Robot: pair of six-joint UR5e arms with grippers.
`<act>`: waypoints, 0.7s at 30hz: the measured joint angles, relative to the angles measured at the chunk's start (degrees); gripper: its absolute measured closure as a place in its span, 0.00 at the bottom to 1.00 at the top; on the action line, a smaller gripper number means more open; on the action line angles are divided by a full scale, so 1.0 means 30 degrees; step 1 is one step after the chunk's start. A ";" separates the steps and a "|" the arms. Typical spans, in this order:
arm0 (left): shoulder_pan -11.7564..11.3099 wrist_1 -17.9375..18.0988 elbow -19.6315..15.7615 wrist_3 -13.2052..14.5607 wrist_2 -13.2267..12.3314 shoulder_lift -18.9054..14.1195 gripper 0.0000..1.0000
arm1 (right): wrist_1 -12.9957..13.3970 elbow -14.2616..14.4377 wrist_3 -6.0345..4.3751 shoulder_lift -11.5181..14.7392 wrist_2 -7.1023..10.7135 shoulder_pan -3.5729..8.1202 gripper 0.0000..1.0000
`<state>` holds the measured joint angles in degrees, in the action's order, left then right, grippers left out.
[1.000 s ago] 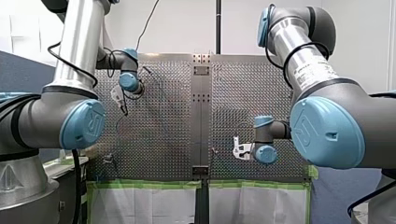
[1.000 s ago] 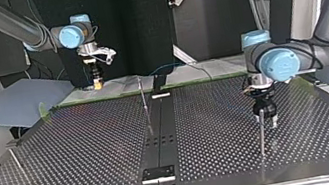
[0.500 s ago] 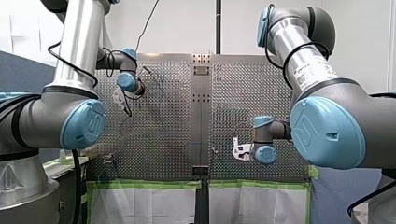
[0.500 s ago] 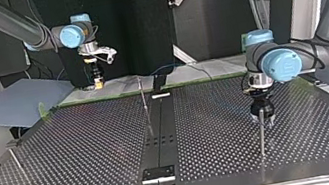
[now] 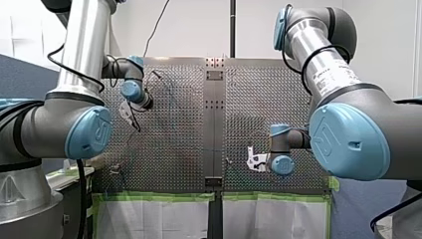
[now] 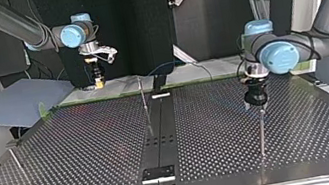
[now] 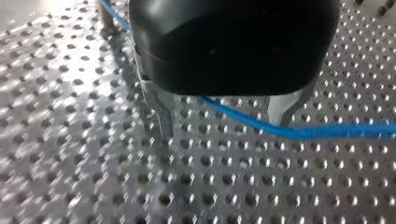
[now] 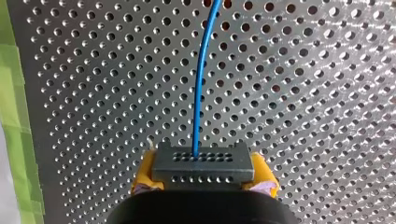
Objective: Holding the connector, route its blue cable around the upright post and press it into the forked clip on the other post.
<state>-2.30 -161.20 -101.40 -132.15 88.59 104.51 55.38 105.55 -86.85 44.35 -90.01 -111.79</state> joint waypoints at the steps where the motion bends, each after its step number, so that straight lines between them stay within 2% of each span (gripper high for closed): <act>1: -0.0075 0.0043 -0.0021 -0.0073 0.0080 -0.0008 0.00 | 0.0000 0.0004 0.0000 -0.0001 0.0000 -0.0004 0.99; 11: -0.0913 0.1075 -0.0062 -0.1077 0.0371 -0.0024 0.00 | -0.0002 0.0001 0.0001 -0.0010 0.0001 -0.0034 0.99; 21: -0.1616 0.1122 -0.0082 -0.1375 0.1108 -0.0039 0.00 | -0.0001 0.0015 0.0000 -0.0041 0.0001 -0.0085 0.99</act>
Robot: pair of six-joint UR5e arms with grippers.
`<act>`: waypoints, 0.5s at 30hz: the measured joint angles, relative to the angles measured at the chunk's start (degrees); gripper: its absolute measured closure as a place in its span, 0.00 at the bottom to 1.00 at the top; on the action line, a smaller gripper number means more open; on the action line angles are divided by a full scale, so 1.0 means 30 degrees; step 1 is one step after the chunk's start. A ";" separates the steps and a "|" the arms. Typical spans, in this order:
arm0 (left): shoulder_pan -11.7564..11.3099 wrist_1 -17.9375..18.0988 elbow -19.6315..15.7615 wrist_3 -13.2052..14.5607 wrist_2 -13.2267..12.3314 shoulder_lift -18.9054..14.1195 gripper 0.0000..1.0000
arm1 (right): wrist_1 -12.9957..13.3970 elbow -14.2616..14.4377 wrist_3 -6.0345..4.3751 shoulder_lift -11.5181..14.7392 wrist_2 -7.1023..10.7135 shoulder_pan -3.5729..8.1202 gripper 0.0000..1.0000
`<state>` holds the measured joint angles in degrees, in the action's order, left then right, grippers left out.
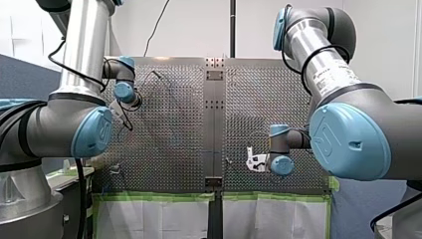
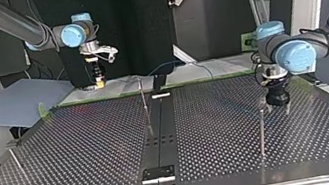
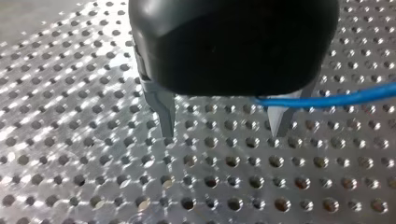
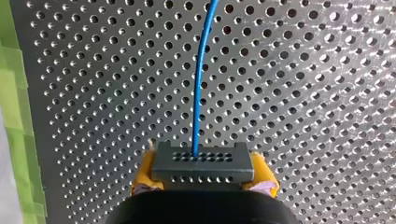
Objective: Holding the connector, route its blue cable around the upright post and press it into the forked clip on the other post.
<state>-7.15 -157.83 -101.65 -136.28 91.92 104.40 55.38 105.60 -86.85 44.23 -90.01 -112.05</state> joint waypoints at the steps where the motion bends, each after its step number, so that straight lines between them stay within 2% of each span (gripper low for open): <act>1: -0.0036 -0.0008 -0.0001 -0.0013 -0.0048 -0.0025 0.00 | 0.0000 0.0001 -0.0001 -0.0003 0.0000 -0.0005 0.99; 7: -0.0148 -0.0100 -0.0006 -0.0173 -0.0806 -0.0543 0.00 | -0.0001 -0.0001 -0.0001 -0.0008 0.0000 -0.0016 0.99; 15: -0.0290 -0.0291 -0.0012 -0.0954 -0.2133 -0.1720 0.00 | 0.0000 -0.0001 -0.0001 -0.0017 0.0001 -0.0017 0.99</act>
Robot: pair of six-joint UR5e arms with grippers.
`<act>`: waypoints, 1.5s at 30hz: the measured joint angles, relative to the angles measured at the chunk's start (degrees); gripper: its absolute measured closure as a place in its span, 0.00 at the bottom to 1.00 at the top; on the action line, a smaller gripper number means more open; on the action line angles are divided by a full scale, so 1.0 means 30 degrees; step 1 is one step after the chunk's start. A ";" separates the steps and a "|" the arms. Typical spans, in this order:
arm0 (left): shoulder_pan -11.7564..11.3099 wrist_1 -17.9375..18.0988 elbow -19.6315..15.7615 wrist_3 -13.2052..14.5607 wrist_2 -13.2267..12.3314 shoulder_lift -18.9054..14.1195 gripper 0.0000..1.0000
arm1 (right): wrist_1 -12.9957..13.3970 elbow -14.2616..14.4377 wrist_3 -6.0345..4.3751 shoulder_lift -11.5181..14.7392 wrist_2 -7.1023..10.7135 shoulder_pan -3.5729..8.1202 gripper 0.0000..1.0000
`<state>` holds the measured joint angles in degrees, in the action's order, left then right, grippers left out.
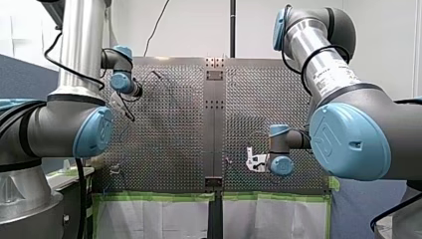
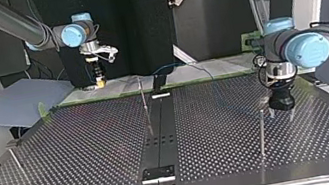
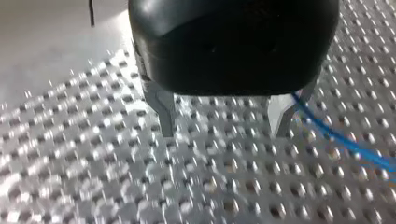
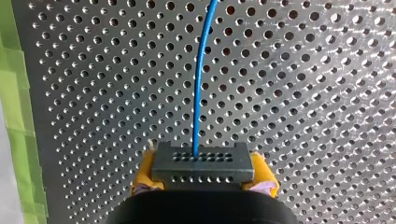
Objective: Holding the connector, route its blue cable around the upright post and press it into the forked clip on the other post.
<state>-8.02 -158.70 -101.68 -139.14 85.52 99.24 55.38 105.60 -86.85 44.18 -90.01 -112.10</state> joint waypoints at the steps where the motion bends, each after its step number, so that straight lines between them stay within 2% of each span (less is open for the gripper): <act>1: -0.0004 -0.0072 -0.0021 -0.0010 -0.0148 -0.0100 0.00 | 0.0000 0.0001 0.0000 -0.0001 -0.0001 0.0000 0.99; 5: -0.0042 -0.0281 -0.0401 -0.0113 -0.0780 -0.0477 0.00 | 0.0000 0.0002 0.0000 -0.0001 -0.0001 0.0000 0.99; 11: -0.0071 -0.0305 -0.1025 -0.0060 -0.1098 -0.0926 0.00 | 0.0029 0.0047 -0.0001 -0.0001 0.0008 0.0001 0.99; 25: -0.0117 -0.0329 -0.1341 -0.0125 -0.0987 -0.1592 0.00 | 0.0116 0.0122 0.0000 -0.0029 0.0086 0.0000 0.99; 33: -0.0003 -0.0338 -0.1762 -0.0410 -0.1893 -0.1838 0.00 | 0.0133 0.0125 0.0000 -0.0048 0.0087 -0.0001 0.99; 45: 0.0022 -0.0373 -0.2643 -0.0349 -0.1820 -0.3425 0.00 | 0.0156 0.0124 0.0000 -0.0088 0.0087 -0.0001 0.99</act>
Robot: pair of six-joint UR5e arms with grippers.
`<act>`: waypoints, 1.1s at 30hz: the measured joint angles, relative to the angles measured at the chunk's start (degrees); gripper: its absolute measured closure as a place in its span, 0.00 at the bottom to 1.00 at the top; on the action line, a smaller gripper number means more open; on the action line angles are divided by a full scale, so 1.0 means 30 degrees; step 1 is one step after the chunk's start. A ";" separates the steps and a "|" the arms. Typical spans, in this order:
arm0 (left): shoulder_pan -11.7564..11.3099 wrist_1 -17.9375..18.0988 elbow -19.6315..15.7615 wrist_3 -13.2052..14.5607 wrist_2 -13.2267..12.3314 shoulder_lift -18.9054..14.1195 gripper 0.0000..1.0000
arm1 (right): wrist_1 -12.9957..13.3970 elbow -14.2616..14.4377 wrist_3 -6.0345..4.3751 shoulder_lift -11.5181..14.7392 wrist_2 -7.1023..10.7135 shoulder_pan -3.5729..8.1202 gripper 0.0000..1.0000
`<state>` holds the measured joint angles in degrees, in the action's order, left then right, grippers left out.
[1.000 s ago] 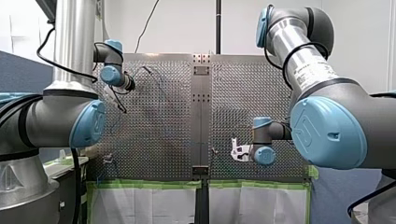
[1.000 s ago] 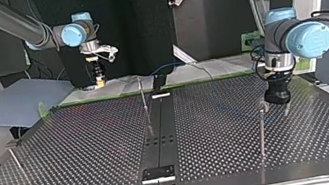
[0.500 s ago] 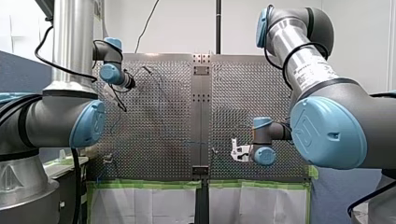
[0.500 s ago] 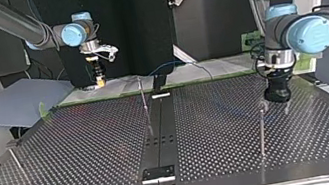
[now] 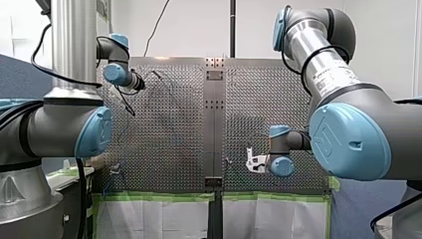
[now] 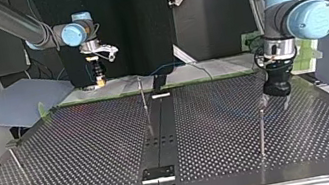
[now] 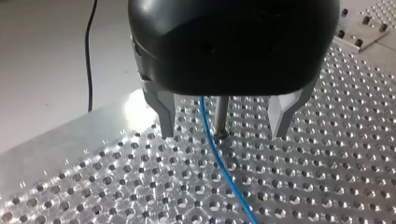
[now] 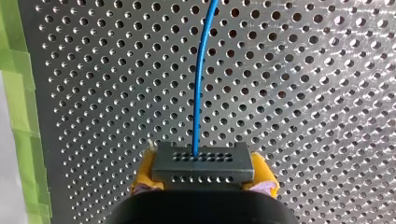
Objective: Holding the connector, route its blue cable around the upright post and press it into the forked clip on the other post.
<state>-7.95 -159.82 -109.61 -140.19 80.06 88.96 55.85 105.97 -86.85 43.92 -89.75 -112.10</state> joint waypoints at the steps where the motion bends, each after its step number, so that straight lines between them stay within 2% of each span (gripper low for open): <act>1: 0.0009 -0.0001 -0.0083 0.0016 -0.0005 -0.0089 0.00 | -0.0003 -0.0002 0.0000 0.0000 0.0000 0.0000 0.99; 7: -0.0002 0.0083 -0.0887 0.0239 0.0077 -0.0891 0.00 | -0.0009 -0.0001 0.0000 -0.0001 -0.0001 0.0001 0.99; 14: -0.0161 -0.0682 -0.1485 0.1116 0.0664 -0.2182 0.00 | -0.0009 0.0004 0.0000 -0.0002 0.0000 -0.0030 0.99; 20: -0.0303 -0.1659 -0.1320 0.2114 0.1631 -0.3203 0.00 | 0.0000 0.0003 -0.0001 -0.0002 0.0026 -0.0034 0.99; 26: -0.0176 -0.2608 -0.0852 0.3056 0.2571 -0.3872 0.00 | 0.0070 -0.0002 -0.0081 -0.0002 0.0305 -0.0039 0.99; 33: -0.0046 -0.3652 -0.0489 0.4099 0.2924 -0.4723 0.00 | 0.0116 -0.0003 -0.0163 -0.0001 0.0401 -0.0041 0.99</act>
<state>-8.09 -170.78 -111.08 -127.89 88.83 74.79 56.20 105.96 -87.34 43.91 -88.54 -112.23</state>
